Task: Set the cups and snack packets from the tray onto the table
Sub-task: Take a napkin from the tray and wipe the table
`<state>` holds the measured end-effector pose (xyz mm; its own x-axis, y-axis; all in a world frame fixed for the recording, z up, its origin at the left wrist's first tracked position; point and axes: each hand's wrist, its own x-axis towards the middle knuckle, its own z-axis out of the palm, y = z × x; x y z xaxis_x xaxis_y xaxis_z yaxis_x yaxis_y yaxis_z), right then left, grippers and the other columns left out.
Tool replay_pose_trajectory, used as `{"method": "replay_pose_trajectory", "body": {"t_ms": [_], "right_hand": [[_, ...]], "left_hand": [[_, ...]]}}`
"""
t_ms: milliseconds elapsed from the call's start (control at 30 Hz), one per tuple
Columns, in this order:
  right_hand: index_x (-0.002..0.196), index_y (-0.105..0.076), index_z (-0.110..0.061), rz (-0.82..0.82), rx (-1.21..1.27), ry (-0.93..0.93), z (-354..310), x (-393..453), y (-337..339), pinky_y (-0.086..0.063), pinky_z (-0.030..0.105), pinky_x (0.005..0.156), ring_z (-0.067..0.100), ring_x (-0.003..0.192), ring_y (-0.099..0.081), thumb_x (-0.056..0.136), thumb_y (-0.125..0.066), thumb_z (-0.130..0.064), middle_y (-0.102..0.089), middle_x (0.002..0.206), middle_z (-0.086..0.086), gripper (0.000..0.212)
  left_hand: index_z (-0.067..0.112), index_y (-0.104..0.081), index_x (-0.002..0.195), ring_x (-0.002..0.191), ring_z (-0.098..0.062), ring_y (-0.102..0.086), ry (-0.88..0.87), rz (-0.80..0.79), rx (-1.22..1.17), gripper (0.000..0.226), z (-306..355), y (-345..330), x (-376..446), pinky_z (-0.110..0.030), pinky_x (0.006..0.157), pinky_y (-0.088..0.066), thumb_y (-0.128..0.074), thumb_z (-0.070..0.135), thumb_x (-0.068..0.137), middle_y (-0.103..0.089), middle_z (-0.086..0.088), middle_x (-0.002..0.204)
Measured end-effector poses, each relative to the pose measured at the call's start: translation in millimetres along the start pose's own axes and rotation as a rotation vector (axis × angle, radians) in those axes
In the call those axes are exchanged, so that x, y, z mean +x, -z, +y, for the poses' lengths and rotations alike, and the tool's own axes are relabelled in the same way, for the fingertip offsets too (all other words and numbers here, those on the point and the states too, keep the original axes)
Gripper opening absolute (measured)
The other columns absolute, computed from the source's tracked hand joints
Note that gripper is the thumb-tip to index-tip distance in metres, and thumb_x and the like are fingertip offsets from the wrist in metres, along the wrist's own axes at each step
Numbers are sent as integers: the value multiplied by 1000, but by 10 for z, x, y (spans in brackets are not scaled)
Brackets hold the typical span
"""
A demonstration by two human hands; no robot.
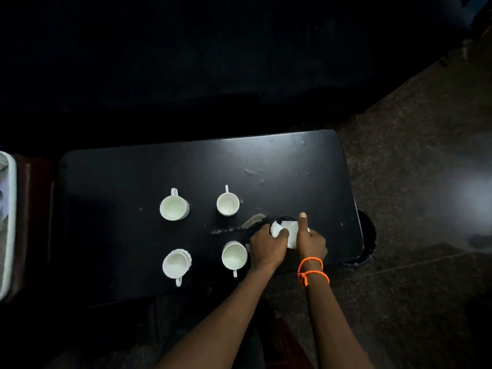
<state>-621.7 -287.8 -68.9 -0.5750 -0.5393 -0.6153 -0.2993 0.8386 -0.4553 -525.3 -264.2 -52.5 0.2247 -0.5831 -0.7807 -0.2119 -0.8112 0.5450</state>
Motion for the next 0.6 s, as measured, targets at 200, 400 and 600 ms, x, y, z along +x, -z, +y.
{"method": "replay_pose_trajectory", "body": {"t_ms": [200,400,600], "right_hand": [[113,-69,-12,140,-129,130,-85,-47,-25,-52,42,91,30,108,-62,85,-47,-71,-67,116,13,69],[129,-60,-13,265,-334,526,-398,-151,-164,-44,50,100,30,124,-54,88,-47,-69,-59,133,12,70],[127,-60,-13,124,-390,798,-926,-357,-595,-45,46,100,30,121,-53,90,-53,-61,-60,129,11,61]], "left_hand": [[8,-63,127,129,-34,-56,-56,28,-20,54,-10,54,40,-50,111,-42,-51,52,98,-64,-13,135],[6,-60,138,132,-29,-55,-201,131,-42,58,22,335,167,-41,110,-43,-47,51,104,-64,-13,137],[6,-63,136,137,-30,-54,-267,259,-64,53,15,901,397,-37,113,-42,-49,47,105,-62,-16,143]]}}
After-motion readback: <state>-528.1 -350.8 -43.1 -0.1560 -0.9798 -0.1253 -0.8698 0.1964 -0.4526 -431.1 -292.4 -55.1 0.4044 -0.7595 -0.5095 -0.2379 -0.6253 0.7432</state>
